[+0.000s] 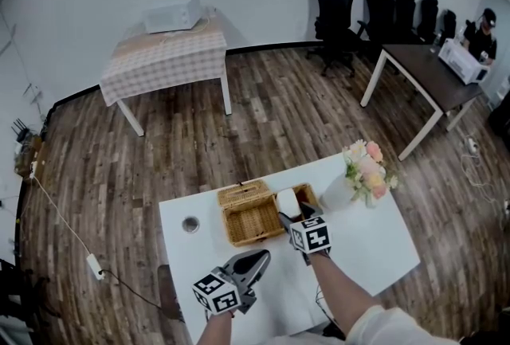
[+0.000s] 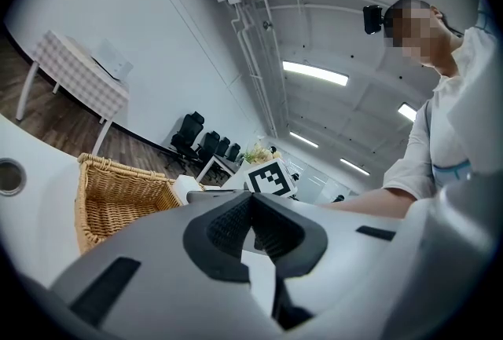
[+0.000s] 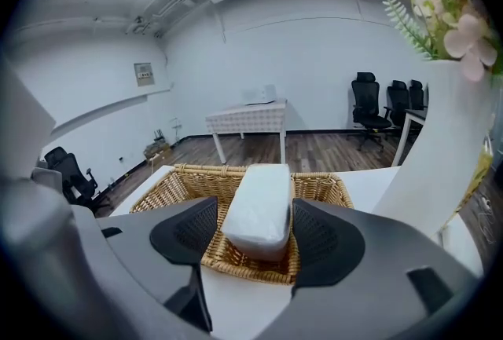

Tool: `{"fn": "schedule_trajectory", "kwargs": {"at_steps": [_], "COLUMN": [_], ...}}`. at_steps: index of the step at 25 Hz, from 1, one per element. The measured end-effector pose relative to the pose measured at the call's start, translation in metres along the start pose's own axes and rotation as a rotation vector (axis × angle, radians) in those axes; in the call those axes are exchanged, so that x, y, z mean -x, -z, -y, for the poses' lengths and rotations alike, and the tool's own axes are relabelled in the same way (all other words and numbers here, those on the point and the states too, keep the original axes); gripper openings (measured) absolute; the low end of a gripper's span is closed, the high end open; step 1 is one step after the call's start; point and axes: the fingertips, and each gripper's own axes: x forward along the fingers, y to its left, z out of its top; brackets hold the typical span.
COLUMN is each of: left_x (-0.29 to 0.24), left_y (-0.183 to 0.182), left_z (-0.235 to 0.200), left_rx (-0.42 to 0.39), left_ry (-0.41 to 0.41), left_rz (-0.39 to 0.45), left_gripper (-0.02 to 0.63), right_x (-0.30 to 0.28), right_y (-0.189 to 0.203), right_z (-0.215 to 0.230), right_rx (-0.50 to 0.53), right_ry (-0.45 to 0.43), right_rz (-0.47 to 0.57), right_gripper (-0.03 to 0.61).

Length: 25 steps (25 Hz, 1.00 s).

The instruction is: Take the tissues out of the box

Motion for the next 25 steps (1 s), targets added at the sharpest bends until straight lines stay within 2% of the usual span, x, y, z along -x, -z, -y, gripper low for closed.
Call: {"fn": "schedule_trajectory", "kwargs": {"at_steps": [19, 25], "left_x": [0.001, 0.001], "left_y": [0.012, 0.017], "left_z": [-0.005, -0.007], "left_rx": [0.022, 0.032], "left_ry": [0.018, 0.019], "left_rz": [-0.02, -0.019], "left_gripper": [0.0, 0.0], "right_x": [-0.018, -0.018], "right_y": [0.006, 0.006], "right_z": [0.003, 0.004], "right_rx": [0.057, 0.047], "right_ry": [0.089, 0.087], "right_rz": [-0.11, -0.105], "right_gripper": [0.292, 0.281]}}
